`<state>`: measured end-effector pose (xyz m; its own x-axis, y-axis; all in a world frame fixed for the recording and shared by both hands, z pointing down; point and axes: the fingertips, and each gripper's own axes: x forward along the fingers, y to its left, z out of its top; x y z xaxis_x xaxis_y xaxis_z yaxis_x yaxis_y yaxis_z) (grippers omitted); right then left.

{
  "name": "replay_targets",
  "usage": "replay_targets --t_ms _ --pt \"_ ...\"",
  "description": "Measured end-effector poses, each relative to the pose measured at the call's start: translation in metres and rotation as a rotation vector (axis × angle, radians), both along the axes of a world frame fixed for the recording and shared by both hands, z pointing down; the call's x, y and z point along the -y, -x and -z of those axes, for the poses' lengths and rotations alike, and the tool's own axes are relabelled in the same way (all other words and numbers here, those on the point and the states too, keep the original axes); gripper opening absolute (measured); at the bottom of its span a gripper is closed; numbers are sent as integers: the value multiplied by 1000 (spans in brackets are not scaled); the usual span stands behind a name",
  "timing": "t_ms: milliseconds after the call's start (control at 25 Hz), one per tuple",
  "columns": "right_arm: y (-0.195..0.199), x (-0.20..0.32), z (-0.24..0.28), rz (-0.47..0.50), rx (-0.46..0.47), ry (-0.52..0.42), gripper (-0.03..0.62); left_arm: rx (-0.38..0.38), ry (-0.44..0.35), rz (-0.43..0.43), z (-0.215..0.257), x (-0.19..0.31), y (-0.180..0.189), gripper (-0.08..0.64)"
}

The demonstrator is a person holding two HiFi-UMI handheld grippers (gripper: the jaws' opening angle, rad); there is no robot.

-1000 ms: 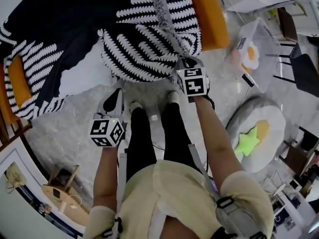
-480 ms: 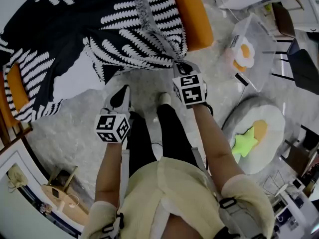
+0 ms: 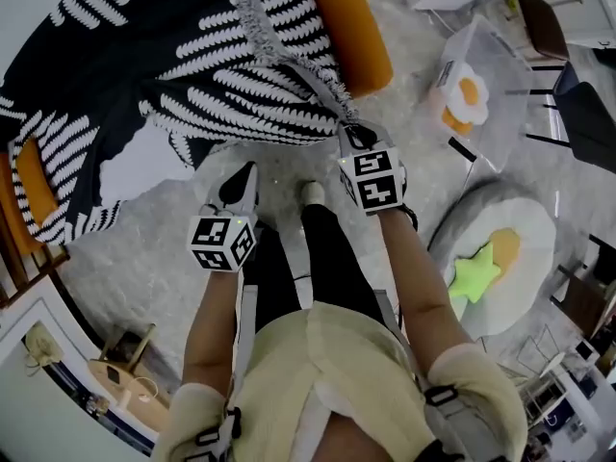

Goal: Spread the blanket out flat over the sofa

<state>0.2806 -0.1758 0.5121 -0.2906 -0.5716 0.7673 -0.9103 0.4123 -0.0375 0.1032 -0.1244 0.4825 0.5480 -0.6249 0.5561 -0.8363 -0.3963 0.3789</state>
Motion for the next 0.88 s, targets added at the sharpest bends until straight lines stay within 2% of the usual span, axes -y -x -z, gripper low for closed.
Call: replay_targets --t_ms 400,880 --pt "-44 -10 5 1 -14 20 23 2 4 -56 0 5 -48 5" --pt "-95 -13 3 3 -107 18 23 4 10 -111 0 7 -85 5"
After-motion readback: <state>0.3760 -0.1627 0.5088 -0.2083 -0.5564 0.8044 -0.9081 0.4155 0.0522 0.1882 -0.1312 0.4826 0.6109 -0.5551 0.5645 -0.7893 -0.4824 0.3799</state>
